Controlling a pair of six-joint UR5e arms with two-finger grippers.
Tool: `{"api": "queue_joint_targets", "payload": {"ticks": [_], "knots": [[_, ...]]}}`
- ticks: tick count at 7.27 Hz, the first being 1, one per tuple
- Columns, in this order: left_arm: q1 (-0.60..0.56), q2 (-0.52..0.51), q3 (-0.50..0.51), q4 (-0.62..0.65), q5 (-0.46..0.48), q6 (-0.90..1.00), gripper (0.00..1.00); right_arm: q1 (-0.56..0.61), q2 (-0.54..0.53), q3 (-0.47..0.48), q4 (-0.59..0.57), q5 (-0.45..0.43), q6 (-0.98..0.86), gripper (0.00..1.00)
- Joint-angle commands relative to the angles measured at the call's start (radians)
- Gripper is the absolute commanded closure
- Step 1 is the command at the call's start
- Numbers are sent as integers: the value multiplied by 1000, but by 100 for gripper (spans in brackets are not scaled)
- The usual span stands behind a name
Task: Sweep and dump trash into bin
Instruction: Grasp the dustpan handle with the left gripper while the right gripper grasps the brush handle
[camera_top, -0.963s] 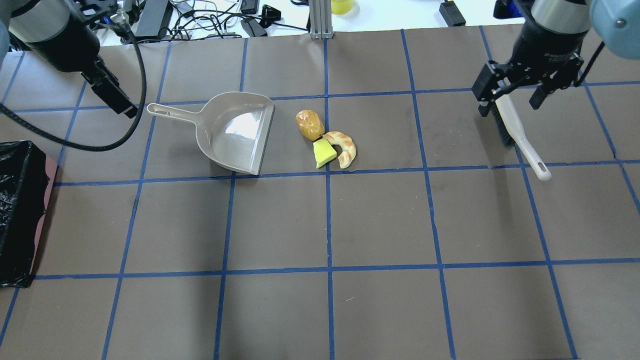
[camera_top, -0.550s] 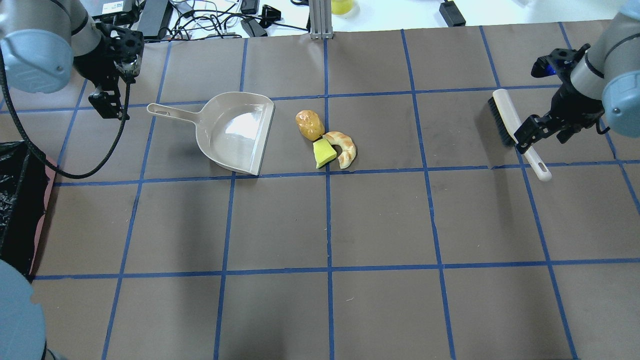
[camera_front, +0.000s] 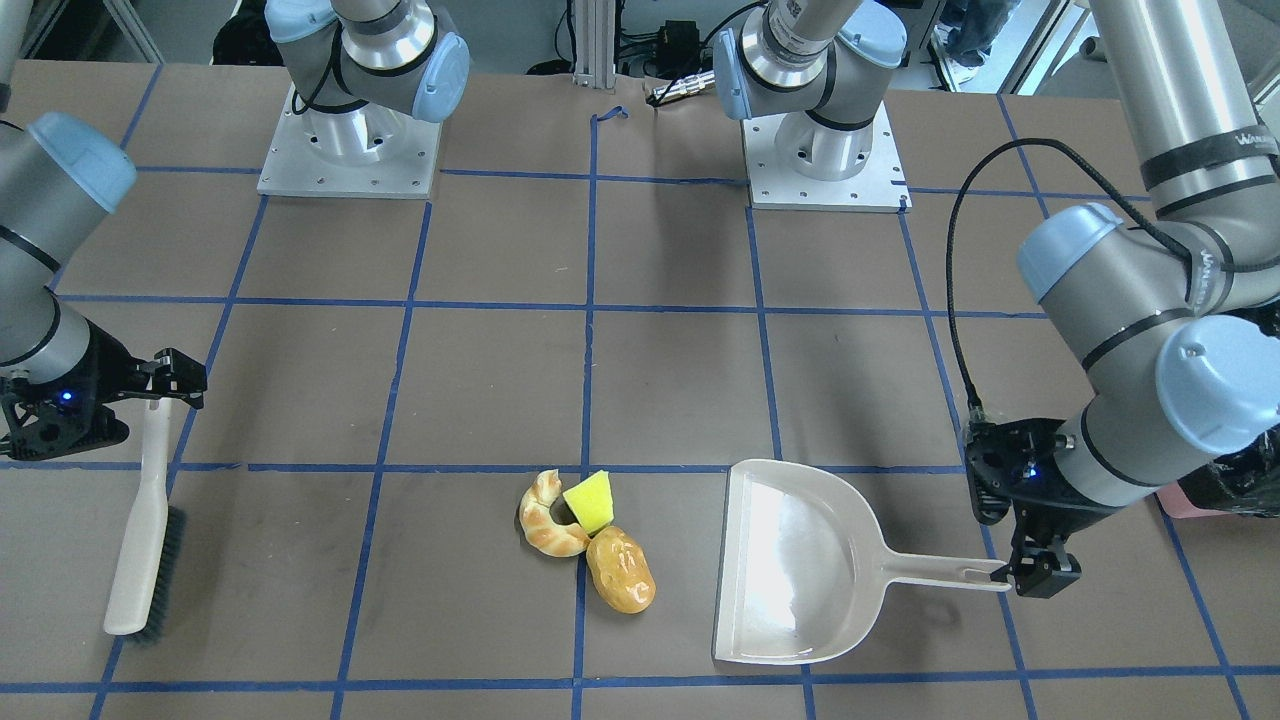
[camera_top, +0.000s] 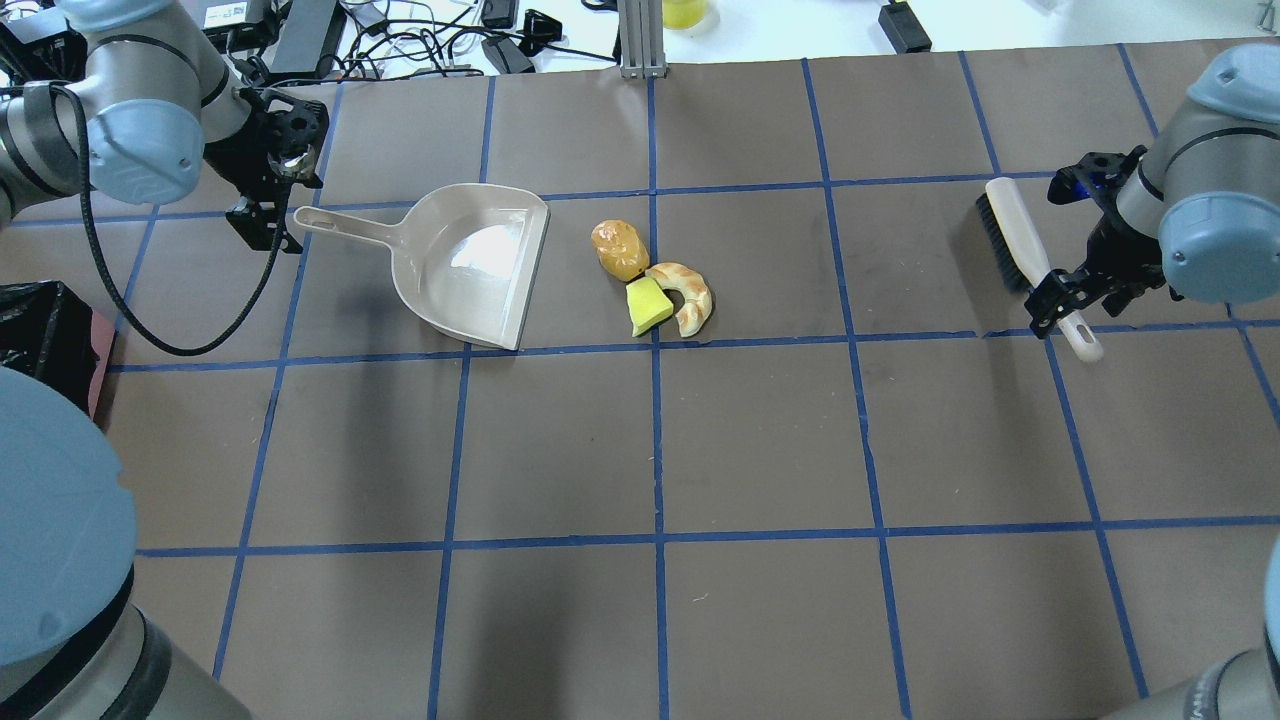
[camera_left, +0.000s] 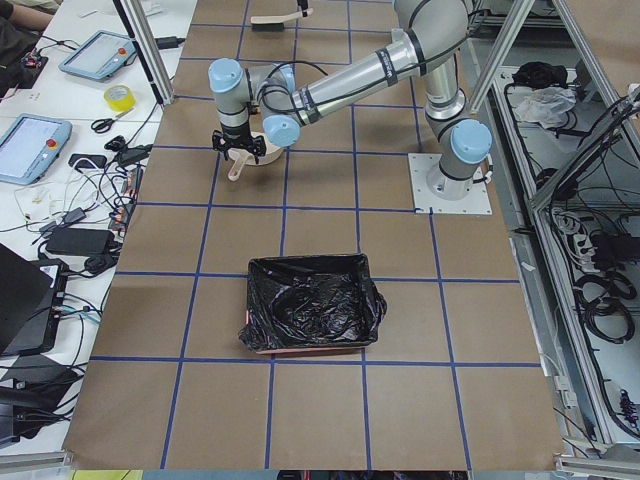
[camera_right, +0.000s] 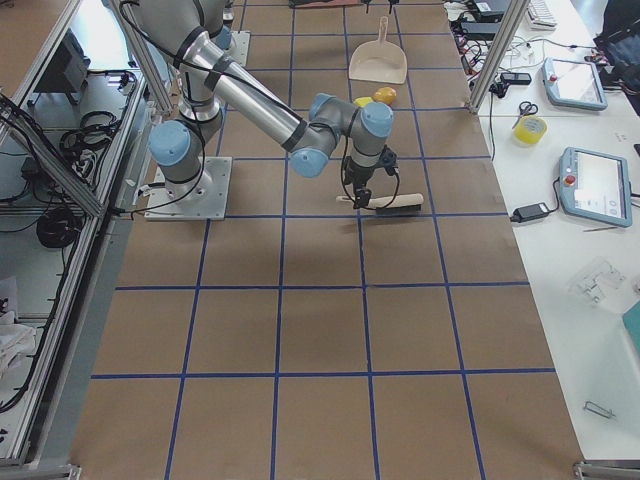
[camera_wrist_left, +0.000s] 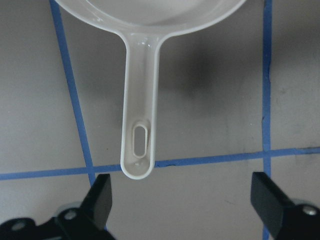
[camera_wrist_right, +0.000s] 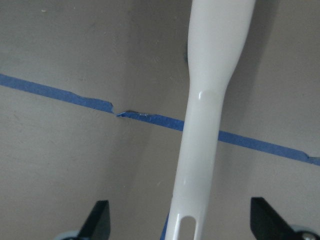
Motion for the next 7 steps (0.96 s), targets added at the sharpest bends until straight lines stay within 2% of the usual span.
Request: {"api": "queue_joint_targets", "payload": {"ticks": [1, 2, 3, 4, 5, 6, 7], "knots": [[5, -80, 59, 0, -20, -1, 2, 0, 15, 2, 1, -12, 17, 14], [5, -99, 56, -8, -22, -24, 2, 0, 17, 2, 2, -21, 24, 25], [7, -103, 62, -8, -22, -33, 3, 0, 15, 2, 4, -47, 26, 45], [7, -108, 58, -8, -22, -35, 3, 0, 15, 2, 2, -47, 29, 58], [7, -113, 62, -8, -23, -35, 7, 0, 15, 2, 4, -47, 31, 66], [7, -113, 59, -8, -39, -35, 21, 0, 15, 0, 7, -47, 55, 74], [7, -113, 55, -8, -40, -36, 29, 0, 15, -1, 10, -47, 66, 84]]}}
